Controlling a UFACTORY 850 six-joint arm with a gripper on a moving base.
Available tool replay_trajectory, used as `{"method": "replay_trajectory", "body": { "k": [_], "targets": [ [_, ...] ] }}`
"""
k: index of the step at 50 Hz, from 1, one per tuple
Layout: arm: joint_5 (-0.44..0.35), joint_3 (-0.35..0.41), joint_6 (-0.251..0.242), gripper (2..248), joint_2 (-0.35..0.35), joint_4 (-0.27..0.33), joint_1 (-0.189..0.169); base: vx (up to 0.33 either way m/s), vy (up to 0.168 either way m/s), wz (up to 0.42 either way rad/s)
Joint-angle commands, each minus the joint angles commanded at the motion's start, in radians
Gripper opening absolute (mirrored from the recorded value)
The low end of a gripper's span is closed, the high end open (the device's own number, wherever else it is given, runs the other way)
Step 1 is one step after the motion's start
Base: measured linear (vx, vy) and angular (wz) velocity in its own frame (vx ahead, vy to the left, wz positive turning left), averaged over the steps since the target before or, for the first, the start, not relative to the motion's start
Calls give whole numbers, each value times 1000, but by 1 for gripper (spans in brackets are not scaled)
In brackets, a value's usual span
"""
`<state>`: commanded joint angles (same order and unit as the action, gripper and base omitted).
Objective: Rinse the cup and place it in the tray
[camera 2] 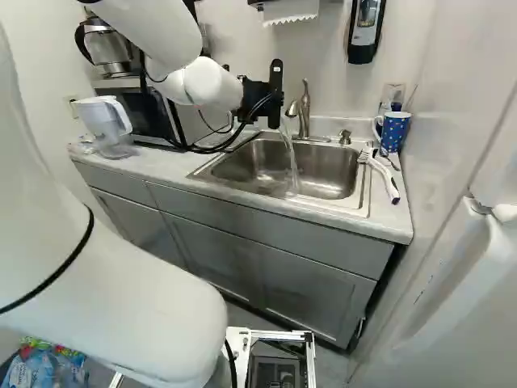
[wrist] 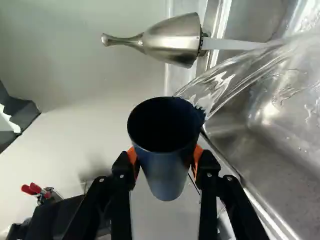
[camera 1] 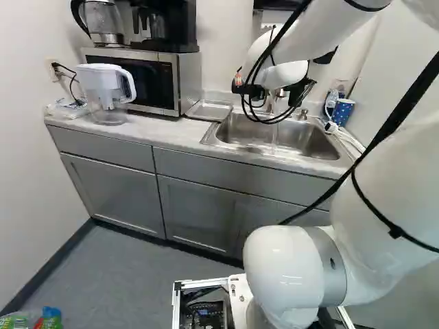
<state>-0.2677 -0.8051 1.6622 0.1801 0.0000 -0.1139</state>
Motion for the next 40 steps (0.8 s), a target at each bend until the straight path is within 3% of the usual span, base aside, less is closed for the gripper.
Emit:
{"method": "replay_trajectory", "body": {
  "k": [20,40],
  "targets": [
    [0,0,210,122,0,0,0,0,0,0],
    [0,0,210,122,0,0,0,0,0,0]
  ]
}}
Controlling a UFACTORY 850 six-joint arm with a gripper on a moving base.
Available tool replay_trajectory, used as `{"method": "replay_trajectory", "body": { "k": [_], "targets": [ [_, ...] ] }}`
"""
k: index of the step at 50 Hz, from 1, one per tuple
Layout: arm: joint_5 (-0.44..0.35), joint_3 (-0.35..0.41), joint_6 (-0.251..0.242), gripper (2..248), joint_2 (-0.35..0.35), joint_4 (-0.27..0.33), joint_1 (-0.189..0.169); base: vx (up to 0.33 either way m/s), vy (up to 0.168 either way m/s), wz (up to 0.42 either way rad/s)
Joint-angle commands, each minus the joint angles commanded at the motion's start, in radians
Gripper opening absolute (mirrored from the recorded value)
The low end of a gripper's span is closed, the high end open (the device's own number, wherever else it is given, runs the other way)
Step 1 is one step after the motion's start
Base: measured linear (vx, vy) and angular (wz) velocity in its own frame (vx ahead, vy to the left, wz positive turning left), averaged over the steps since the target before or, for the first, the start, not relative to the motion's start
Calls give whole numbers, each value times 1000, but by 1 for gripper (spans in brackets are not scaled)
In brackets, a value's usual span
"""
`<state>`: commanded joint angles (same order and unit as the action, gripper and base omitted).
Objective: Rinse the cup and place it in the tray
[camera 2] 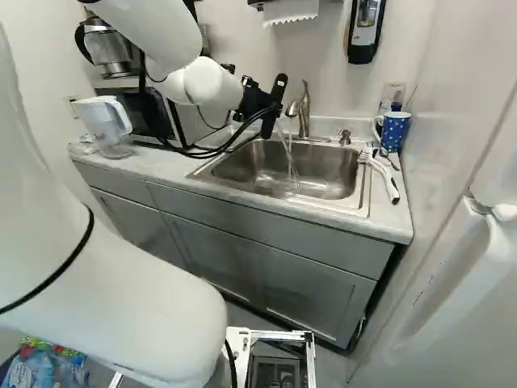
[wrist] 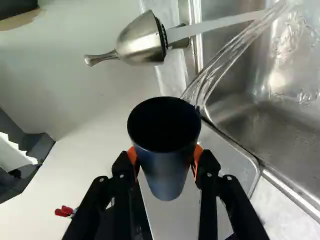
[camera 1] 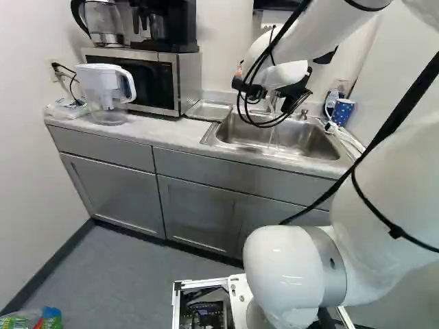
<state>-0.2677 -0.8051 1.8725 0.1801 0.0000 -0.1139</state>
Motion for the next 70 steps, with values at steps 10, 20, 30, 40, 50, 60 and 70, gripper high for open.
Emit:
{"method": "replay_trajectory", "body": {
  "k": [10,20,30,40,50,60,70],
  "targets": [
    [0,0,0,122,0,0,0,0,0,0],
    [0,0,0,122,0,0,0,0,0,0],
    [0,0,0,122,0,0,0,0,0,0],
    [0,0,0,122,0,0,0,0,0,0],
    [0,0,0,122,0,0,0,0,0,0],
    [0,0,-32,122,0,0,0,0,0,0],
    [0,0,-128,122,0,0,0,0,0,0]
  ]
}}
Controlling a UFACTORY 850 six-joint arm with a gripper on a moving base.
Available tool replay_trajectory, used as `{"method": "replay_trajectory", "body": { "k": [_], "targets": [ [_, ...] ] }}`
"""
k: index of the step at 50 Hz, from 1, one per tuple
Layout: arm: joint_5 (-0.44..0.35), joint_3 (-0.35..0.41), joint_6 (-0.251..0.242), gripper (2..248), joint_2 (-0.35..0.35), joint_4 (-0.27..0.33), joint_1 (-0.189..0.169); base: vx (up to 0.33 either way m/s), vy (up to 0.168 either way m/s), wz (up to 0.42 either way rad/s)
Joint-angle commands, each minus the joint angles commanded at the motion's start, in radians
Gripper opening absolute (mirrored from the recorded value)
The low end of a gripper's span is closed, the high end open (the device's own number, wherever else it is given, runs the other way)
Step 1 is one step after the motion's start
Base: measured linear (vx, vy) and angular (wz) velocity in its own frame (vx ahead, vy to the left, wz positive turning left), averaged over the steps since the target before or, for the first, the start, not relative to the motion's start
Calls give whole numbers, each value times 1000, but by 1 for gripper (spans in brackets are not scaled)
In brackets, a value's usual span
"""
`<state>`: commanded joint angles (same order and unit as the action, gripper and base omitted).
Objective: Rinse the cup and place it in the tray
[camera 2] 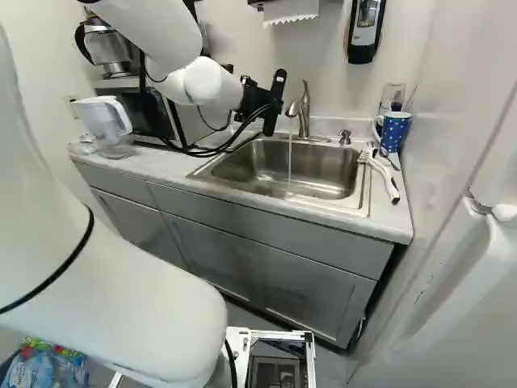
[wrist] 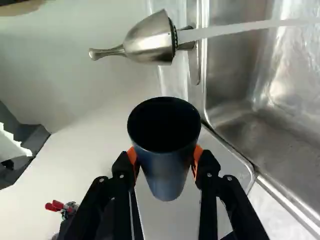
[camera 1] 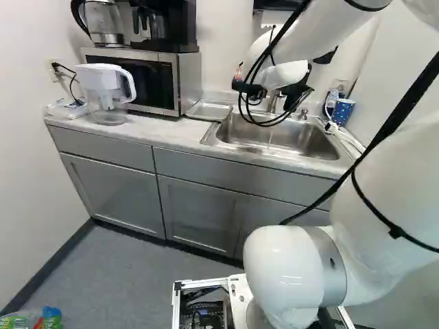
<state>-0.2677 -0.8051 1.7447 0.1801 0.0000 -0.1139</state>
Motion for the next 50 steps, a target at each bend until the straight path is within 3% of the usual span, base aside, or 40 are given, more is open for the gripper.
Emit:
{"method": "replay_trajectory", "body": {
  "k": [50],
  "targets": [
    [0,0,-524,122,0,0,0,0,0,0]
  ]
}}
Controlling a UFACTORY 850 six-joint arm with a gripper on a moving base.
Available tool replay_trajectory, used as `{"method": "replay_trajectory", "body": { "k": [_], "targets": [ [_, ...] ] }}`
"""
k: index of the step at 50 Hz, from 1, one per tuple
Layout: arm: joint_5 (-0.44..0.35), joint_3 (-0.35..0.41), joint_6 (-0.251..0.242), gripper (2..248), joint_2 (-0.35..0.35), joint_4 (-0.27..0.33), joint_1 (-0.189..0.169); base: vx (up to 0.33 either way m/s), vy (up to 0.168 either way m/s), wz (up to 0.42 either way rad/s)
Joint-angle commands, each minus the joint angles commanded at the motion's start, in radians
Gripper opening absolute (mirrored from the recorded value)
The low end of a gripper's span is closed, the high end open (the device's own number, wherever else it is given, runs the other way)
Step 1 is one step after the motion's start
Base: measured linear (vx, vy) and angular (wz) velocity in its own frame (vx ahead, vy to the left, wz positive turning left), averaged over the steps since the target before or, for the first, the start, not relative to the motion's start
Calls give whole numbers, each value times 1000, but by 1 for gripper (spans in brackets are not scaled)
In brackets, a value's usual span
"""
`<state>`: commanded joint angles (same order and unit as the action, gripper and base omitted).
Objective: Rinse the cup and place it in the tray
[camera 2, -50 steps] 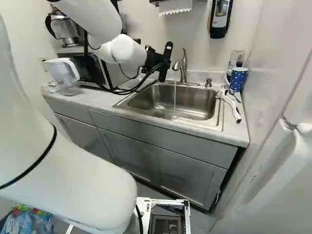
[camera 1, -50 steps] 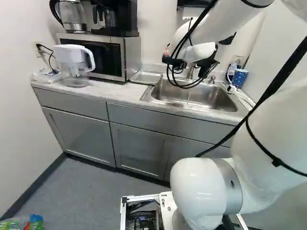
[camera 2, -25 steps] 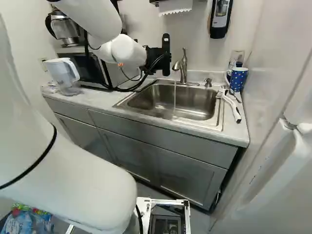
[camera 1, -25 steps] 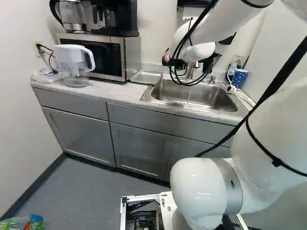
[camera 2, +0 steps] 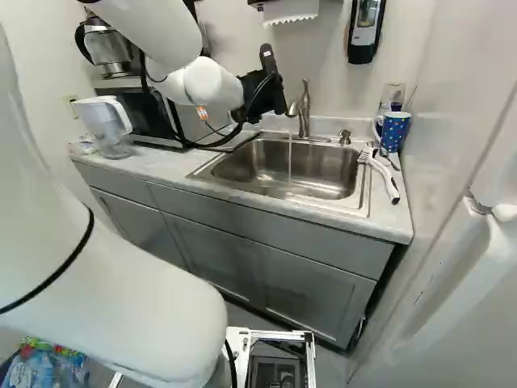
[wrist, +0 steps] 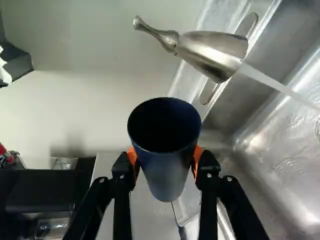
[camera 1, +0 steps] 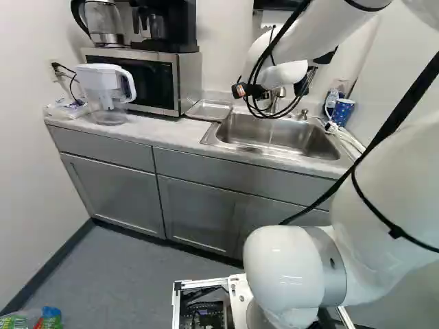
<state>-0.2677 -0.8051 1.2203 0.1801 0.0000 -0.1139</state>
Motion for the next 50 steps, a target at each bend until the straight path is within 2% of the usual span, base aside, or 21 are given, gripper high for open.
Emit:
{"method": "replay_trajectory", "body": {
  "k": [50],
  "targets": [
    [0,0,-526,122,0,0,0,0,0,0]
  ]
}}
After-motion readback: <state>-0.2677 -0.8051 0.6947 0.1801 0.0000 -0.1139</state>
